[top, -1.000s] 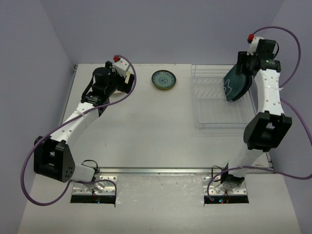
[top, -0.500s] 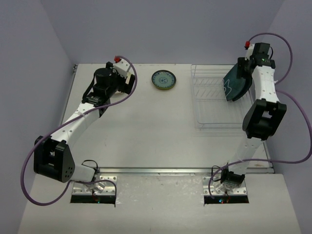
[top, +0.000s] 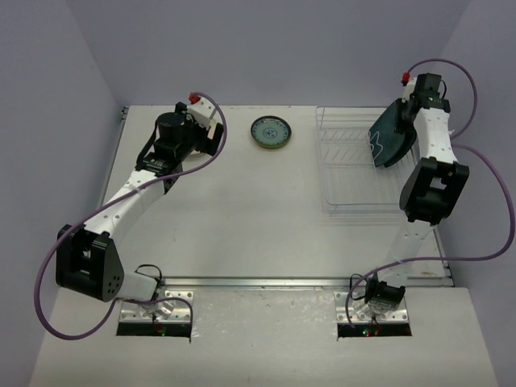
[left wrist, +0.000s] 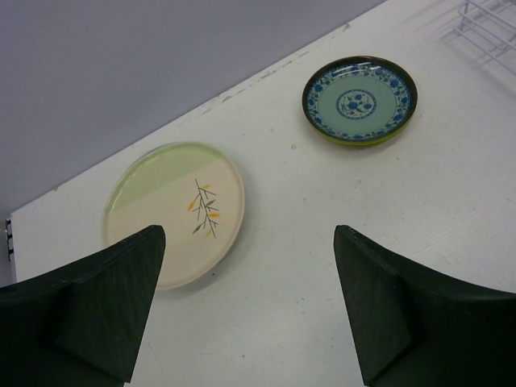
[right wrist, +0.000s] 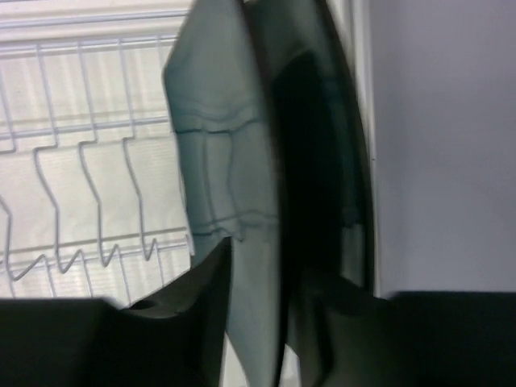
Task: Unload the plates from the dish rack
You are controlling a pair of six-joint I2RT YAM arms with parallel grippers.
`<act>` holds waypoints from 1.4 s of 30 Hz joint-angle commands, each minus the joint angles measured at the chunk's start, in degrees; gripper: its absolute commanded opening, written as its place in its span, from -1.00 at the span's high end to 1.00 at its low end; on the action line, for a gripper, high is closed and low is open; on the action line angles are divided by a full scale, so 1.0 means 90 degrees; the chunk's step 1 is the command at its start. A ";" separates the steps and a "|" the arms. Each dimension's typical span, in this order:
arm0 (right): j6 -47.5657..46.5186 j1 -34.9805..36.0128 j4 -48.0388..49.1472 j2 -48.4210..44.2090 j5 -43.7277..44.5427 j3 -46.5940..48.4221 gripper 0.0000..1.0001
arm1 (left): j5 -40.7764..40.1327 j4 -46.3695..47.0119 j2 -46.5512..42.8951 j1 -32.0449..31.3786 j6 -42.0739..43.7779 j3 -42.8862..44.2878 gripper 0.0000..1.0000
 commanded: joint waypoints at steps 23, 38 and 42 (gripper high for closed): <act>0.0081 -0.0031 0.0716 -0.2695 -0.0955 0.0132 1.00 | 0.1030 -0.0599 0.0255 0.0415 -0.1042 0.1157 -0.93; -0.0568 0.2272 -0.0531 -0.3545 -0.4727 -0.1824 1.00 | 0.5970 -0.0697 0.0546 0.0972 -0.2068 0.1142 -0.69; -0.0205 0.2994 -0.0309 -0.3539 -0.4832 -0.2034 1.00 | 0.6054 -0.1173 0.0676 0.0761 -0.1923 0.0904 -0.66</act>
